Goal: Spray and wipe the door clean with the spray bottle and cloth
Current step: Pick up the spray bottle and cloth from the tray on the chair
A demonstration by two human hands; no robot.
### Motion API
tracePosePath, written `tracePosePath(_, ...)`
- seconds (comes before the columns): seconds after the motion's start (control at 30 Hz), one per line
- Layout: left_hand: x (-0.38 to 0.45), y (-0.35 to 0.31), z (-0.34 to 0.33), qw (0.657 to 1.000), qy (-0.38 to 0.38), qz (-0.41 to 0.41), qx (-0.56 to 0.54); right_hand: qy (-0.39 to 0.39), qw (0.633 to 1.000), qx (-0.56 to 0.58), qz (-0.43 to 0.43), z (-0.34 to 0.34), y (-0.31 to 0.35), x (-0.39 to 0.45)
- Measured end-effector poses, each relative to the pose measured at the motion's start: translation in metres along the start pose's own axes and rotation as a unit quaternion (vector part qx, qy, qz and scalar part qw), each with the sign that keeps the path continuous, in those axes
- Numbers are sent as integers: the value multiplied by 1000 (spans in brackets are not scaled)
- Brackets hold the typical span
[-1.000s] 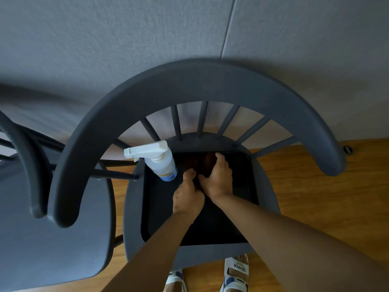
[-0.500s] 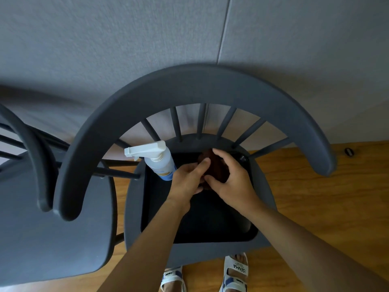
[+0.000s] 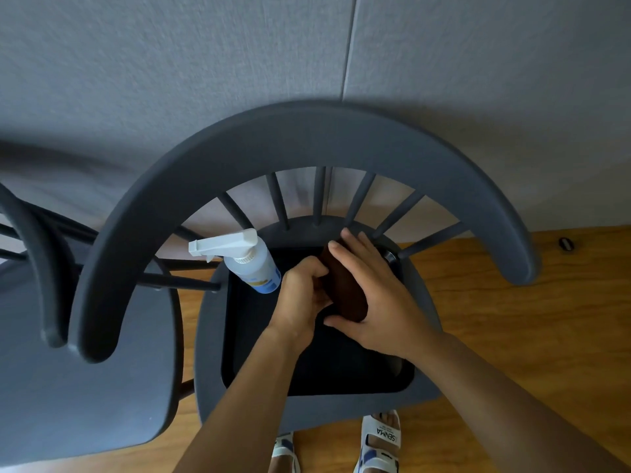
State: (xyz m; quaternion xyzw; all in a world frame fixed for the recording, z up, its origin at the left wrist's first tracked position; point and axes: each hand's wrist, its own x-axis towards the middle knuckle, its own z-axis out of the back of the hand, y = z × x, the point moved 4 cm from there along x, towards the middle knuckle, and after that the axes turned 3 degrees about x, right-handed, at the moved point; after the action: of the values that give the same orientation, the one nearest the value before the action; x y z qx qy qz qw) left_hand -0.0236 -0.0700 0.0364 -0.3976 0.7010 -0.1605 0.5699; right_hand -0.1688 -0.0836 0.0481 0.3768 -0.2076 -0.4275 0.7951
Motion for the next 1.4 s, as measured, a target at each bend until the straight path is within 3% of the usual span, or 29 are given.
tracePosePath(0.1, -6, 1, 1, 1000, 22, 13, -17, -7, 997, -37, 63, 4, 14, 4)
tracePosePath(0.2, -14, 1, 3, 999, 24, 18, -20, -8, 996, 10, 88, 5, 20, 7)
tracePosePath(0.47, -34, -3, 17, 997, 60, 6, 49, -79, 985, 155, -6, 5, 18, 21)
tracePosePath(0.53, -43, -4, 19, 996, 22, -31, 81, -96, 978, 179, -44, 5, 14, 22)
tracePosePath(0.6, -52, -5, 27, 980, -84, -122, 129, -109, 976, 178, -56, 4, 11, 22)
tracePosePath(0.73, -73, -3, 44, 880, -281, -302, 235, -127, 977, 159, -62, 2, 8, 19)
tracePosePath(0.9, -73, 5, 53, 804, -378, -394, 235, -135, 969, 180, -101, -5, 10, 12)
tracePosePath(1.27, -19, -20, 48, 813, -479, -301, 138, -134, 959, 211, -136, -9, 10, 5)
tracePosePath(1.4, -3, -30, 48, 827, -467, -311, 24, -134, 959, 211, -134, -11, 10, 3)
